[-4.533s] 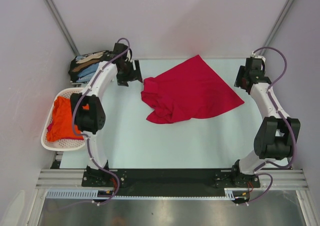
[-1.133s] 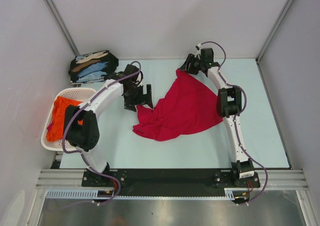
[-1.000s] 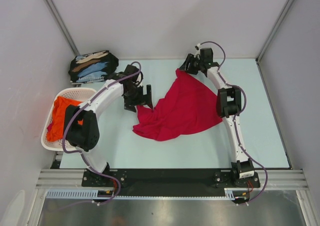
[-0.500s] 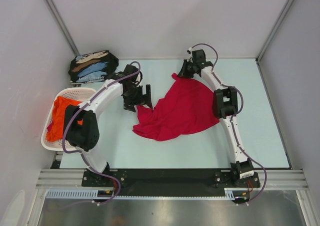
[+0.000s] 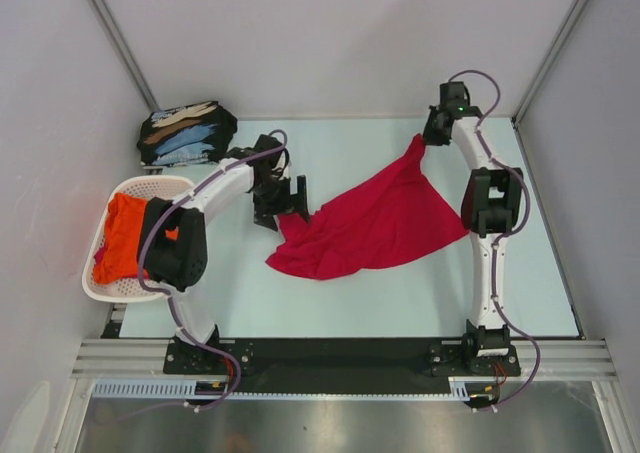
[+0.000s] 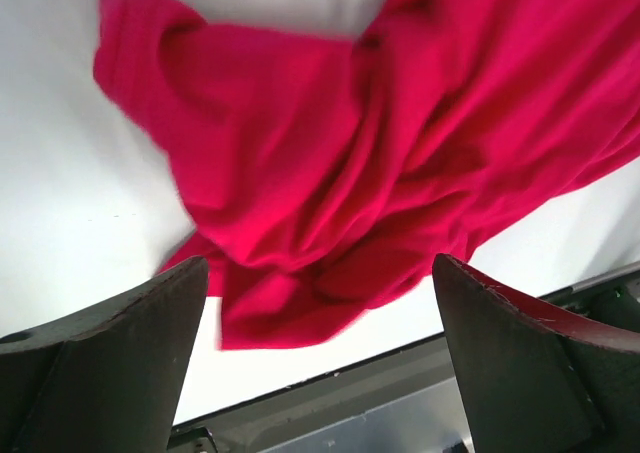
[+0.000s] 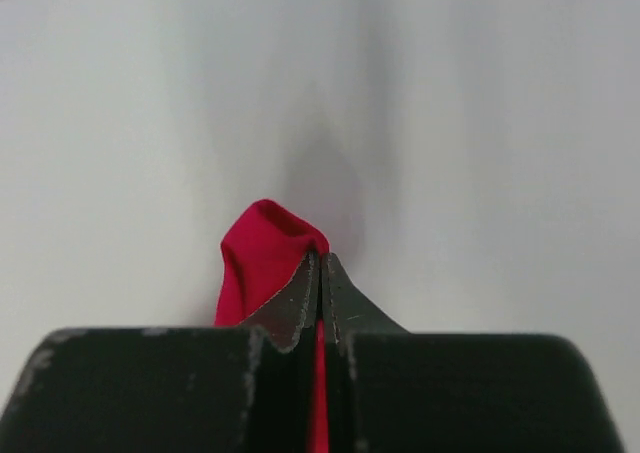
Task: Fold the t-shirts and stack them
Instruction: Flatten out the tshirt
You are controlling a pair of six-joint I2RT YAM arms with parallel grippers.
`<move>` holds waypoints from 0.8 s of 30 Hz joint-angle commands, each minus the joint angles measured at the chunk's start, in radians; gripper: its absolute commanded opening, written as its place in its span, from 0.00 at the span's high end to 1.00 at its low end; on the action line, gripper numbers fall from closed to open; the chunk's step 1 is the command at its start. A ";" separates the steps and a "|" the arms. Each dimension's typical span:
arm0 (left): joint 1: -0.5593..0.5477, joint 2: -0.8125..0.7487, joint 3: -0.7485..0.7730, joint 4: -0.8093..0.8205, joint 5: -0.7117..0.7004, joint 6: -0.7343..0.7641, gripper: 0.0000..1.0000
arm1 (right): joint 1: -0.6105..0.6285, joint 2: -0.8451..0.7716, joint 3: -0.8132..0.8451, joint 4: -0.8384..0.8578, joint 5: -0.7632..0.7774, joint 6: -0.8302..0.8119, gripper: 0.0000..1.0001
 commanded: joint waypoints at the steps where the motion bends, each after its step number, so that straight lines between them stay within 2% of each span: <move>1: 0.006 0.037 0.015 -0.033 0.078 0.029 0.00 | -0.023 -0.162 -0.057 0.019 0.129 -0.033 1.00; 6: 0.007 0.037 0.029 -0.087 0.015 0.011 0.03 | -0.037 -0.238 -0.168 0.061 0.165 -0.044 1.00; 8: 0.007 0.046 0.034 -0.079 0.047 0.011 0.05 | -0.039 -0.251 -0.183 0.061 0.165 -0.045 1.00; 11: 0.006 0.081 0.049 -0.048 0.117 0.011 0.15 | -0.040 -0.255 -0.183 0.061 0.157 -0.047 1.00; 12: 0.004 0.089 0.060 -0.041 0.136 0.012 0.26 | -0.040 -0.255 -0.180 0.059 0.157 -0.049 1.00; 14: 0.003 0.112 0.069 -0.030 0.210 0.023 0.43 | -0.040 -0.257 -0.176 0.058 0.157 -0.050 1.00; 15: 0.001 0.122 0.083 -0.037 0.228 0.027 0.57 | -0.039 -0.262 -0.176 0.058 0.160 -0.052 1.00; 18: -0.003 0.169 0.101 -0.116 0.223 0.053 0.78 | -0.042 -0.265 -0.177 0.053 0.168 -0.056 1.00; 21: -0.003 0.169 0.078 -0.139 0.200 0.069 0.82 | -0.042 -0.275 -0.180 0.055 0.171 -0.058 1.00; 24: 0.000 0.144 0.071 -0.143 0.187 0.080 1.00 | -0.043 -0.285 -0.180 0.053 0.174 -0.056 1.00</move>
